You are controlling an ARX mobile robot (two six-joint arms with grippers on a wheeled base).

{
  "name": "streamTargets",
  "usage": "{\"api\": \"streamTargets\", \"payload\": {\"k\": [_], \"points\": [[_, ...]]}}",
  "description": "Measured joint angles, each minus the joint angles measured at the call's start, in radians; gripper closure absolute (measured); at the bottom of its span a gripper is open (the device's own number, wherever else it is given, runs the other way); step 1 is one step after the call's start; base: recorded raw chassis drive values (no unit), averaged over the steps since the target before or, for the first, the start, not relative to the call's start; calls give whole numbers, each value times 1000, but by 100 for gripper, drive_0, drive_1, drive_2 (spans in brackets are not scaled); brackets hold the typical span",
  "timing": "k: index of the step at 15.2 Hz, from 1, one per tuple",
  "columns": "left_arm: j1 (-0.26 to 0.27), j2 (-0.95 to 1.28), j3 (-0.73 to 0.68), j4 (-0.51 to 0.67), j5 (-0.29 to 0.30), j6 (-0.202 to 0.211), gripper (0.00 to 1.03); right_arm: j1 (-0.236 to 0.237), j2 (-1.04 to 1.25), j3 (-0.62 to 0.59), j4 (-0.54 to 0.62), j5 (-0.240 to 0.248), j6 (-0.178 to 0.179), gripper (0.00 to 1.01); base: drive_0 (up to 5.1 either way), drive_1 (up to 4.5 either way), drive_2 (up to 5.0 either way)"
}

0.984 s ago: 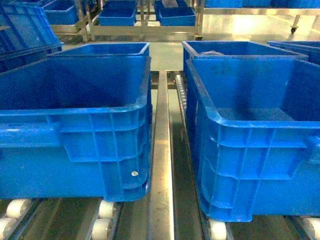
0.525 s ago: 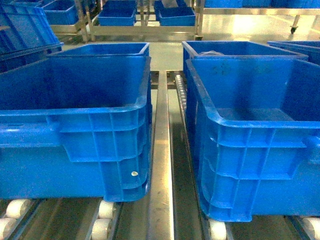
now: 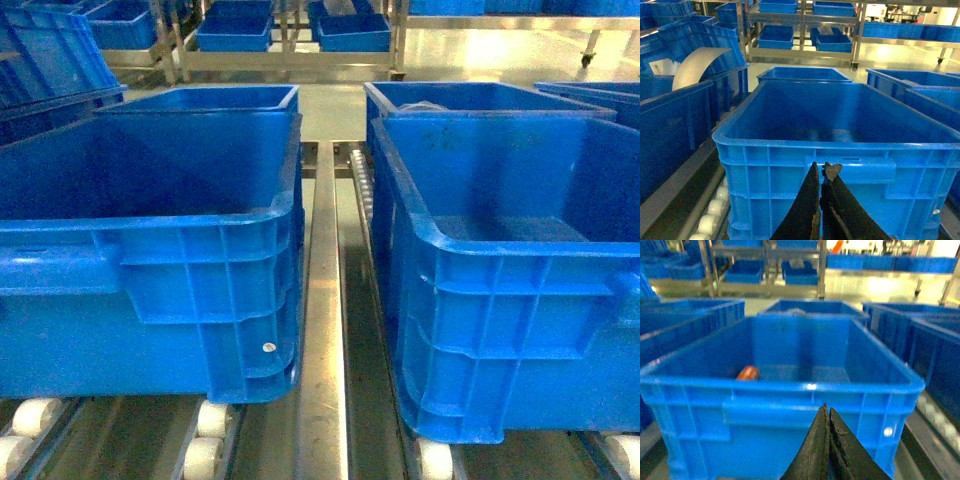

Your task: Sort blue parts and orange caps into right shelf containers

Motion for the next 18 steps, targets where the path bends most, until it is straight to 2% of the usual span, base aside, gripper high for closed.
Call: {"api": "streamTargets", "payload": {"k": [1,2,10,11,12,14,15,18], "points": [[0,-89,1,-140,1,0,101,0,-93,0,-148,-3,0,100,0,0,0],[0,-160,1,-161,2,2,101,0,-163,1,-153,-1,0,100,0,0,0],[0,-159,1,-178,0,2,100,0,-164,0,-175,0,0,98,0,0,0],[0,-159,1,-177,0,3,88,0,-164,0,-173,0,0,86,0,0,0],[0,-159,1,-177,0,3,28,0,-164,0,-173,0,0,25,0,0,0],[0,-159,1,-177,0,3,6,0,-164,0,-173,0,0,3,0,0,0],[0,-159,1,-177,0,5,3,0,-164,0,-173,0,0,2,0,0,0],[0,-159,0,-177,0,4,5,0,-164,0,-173,0,0,3,0,0,0]]}}
